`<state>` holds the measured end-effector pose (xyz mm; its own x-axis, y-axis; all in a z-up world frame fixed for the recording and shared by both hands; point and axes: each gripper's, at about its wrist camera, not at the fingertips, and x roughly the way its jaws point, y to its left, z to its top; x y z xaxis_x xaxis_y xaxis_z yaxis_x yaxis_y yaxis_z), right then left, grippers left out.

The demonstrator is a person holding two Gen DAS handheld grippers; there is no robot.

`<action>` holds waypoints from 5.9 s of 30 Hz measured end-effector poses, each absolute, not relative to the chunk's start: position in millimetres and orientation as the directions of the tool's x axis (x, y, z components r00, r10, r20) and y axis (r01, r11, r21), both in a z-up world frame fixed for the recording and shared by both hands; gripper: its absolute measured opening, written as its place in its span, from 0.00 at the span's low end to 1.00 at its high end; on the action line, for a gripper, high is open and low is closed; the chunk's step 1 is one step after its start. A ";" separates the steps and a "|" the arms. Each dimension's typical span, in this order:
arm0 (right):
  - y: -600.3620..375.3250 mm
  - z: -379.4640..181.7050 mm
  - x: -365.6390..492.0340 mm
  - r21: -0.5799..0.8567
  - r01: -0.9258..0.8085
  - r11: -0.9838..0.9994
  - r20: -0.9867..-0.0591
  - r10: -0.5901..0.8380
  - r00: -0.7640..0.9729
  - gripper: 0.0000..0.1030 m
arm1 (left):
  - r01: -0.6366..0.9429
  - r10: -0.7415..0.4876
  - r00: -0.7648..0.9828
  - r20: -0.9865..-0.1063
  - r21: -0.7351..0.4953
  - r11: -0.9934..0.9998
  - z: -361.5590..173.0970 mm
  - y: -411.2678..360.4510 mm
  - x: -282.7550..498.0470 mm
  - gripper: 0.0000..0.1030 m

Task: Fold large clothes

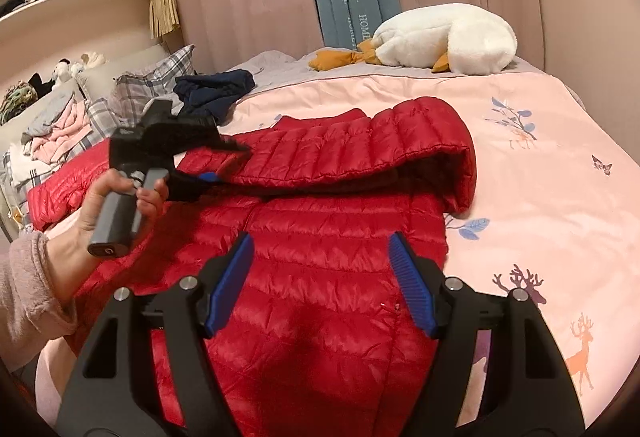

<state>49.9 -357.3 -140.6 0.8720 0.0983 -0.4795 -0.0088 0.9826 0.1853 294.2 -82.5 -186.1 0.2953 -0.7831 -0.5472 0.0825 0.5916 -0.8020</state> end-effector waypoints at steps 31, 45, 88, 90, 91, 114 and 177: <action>-372.1 -126.3 76.4 0.122 0.058 0.991 -0.559 0.020 0.829 0.71 | 0.023 -0.422 0.532 -0.734 -0.486 0.874 -152.7 67.5 278.6 0.47; -379.9 -133.0 246.5 0.074 0.123 0.990 -0.626 -0.050 0.778 0.61 | 0.336 -0.324 0.554 -0.767 -0.149 0.930 -135.9 -43.7 286.0 0.33; -374.6 -161.9 86.9 0.202 0.157 0.967 -0.701 0.031 0.712 0.91 | 0.376 -0.350 0.510 -0.786 -0.162 0.912 -146.3 2.7 159.2 0.87; -387.3 -167.4 69.8 0.245 0.192 0.950 -0.712 0.042 0.701 0.91 | 0.352 -0.369 0.492 -0.789 -0.208 0.913 -150.3 19.4 148.8 0.87; -395.1 -171.5 60.2 0.276 0.214 0.937 -0.718 0.053 0.694 0.91 | 0.335 -0.387 0.481 -0.787 -0.243 0.910 -153.2 30.4 143.1 0.87; -383.4 -211.5 11.3 0.615 0.098 0.783 -0.632 0.414 0.656 0.93 | 0.286 -0.776 0.261 -0.574 -0.722 0.630 -203.6 86.6 79.9 0.87; -350.1 -165.1 -31.3 0.693 -0.087 0.716 -0.440 0.516 0.735 0.13 | 0.378 -0.614 0.466 -0.638 -0.483 0.790 -116.4 41.7 29.7 0.12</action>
<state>-31.3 -350.1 -165.1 0.7351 0.5157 -0.4401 -0.0871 0.7156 0.6931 29.7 41.7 -116.4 0.4658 -0.6135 -0.6377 0.3784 0.7895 -0.4832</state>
